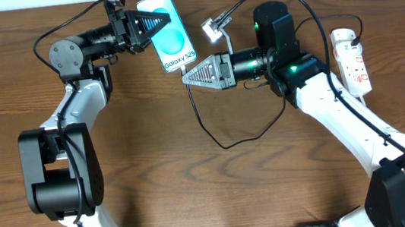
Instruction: Plug charger to phone and switch on socket
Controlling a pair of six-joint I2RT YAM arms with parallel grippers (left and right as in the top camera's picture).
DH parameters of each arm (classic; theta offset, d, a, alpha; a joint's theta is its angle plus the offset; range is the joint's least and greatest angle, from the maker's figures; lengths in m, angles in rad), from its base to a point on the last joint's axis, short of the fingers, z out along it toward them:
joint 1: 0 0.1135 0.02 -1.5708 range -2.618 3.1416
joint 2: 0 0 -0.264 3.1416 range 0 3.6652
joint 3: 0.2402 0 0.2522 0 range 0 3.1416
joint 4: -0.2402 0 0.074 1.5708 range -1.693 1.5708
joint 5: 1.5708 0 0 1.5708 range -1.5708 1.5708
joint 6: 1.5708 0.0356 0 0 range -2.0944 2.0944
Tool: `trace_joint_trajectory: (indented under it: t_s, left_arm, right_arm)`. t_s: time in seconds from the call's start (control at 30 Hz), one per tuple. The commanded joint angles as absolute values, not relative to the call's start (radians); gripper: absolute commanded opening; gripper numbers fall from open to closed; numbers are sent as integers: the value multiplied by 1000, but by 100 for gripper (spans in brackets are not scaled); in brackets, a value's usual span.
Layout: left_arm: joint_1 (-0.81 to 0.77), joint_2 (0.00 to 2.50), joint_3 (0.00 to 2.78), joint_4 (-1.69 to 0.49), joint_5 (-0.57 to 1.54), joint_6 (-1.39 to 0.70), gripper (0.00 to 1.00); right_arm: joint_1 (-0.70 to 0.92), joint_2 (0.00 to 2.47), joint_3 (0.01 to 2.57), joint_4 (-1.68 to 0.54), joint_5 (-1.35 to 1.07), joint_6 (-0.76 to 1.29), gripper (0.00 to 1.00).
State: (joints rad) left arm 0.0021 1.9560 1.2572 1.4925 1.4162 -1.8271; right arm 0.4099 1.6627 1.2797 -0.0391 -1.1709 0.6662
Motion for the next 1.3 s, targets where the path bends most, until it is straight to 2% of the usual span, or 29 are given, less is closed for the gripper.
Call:
trace_joint_trajectory:
  t_s: [0.0,1.27]
  left_arm:
    - [-8,1952,1272,1513,1571,-1766,7]
    - [-8,1952,1272,1505,1571,-1766,7]
  right_arm:
    - [396,1655,1306,1,-1124,669,1]
    - [361,1655,1306,41,-1132,706,1]
